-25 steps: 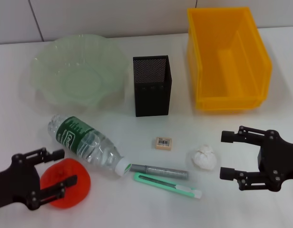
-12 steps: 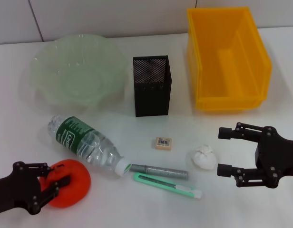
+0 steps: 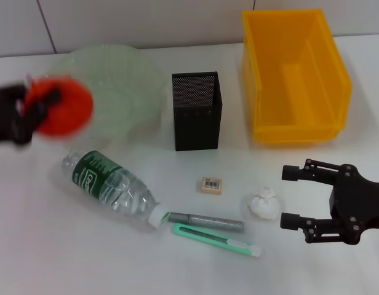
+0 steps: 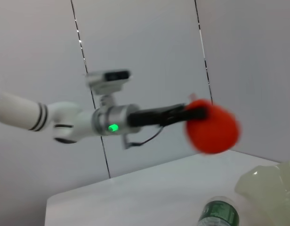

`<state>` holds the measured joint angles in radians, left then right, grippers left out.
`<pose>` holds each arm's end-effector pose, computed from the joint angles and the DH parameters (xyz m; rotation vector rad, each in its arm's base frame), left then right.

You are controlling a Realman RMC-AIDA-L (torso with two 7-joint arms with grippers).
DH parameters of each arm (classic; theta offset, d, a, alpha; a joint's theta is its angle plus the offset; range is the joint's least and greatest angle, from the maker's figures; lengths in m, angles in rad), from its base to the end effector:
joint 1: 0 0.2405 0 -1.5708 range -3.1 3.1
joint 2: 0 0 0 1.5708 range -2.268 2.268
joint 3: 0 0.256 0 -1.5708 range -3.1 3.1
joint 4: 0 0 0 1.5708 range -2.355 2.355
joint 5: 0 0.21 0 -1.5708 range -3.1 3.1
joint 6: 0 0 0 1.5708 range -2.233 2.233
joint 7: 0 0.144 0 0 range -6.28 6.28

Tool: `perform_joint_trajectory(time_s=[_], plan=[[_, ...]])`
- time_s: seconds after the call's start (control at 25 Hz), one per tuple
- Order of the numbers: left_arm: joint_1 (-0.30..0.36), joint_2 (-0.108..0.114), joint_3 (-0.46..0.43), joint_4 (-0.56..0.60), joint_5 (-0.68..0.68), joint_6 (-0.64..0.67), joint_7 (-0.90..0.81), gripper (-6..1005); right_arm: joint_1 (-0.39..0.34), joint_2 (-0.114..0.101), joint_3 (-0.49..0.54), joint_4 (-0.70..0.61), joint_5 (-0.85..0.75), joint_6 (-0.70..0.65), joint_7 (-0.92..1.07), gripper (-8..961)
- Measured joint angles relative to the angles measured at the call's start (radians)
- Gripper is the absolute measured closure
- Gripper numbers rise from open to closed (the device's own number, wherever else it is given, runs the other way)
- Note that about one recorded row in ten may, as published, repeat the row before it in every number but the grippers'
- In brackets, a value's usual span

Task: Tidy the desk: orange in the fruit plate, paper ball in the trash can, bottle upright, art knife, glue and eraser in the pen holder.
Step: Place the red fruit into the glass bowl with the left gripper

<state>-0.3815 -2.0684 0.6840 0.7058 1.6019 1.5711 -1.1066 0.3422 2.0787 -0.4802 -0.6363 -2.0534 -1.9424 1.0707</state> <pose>-0.2740 0.3205 0.0512 -2.3495 -0.3082 -0.9404 0.2960 0.2387 0.0222 -2.7263 0.4059 0.9862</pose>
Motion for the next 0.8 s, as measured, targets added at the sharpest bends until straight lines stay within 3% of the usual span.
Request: perform_joint_trajectory(time_s=[0.28, 0.36, 0.4, 0.64, 0.8], plan=[[-0.207, 0.0, 0.009, -0.152, -0.047, -0.367, -0.008, 884, -0.005, 0.001, 0.0, -0.001, 0.006, -0.004, 0.0, 120], [-0.226, 0.0, 0.011, -0.167, -0.046, -0.405, -0.007, 899, -0.005, 0.001, 0.0, -0.001, 0.009, -0.004, 0.0, 120], [-0.263, 0.0, 0.026, -0.201, -0.046, -0.486, -0.006, 903, -0.001, 0.001, -0.001, 0.0, 0.012, -0.004, 0.0, 120], [-0.305, -0.003, 0.111, -0.248, -0.048, -0.64, 0.01, 928, 0.011, 0.001, -0.001, 0.0, 0.012, -0.004, 0.004, 120], [-0.309, -0.008, 0.171, -0.262, -0.055, -0.672, 0.025, 940, 0.018, 0.001, -0.003, 0.001, 0.012, -0.004, 0.012, 120]])
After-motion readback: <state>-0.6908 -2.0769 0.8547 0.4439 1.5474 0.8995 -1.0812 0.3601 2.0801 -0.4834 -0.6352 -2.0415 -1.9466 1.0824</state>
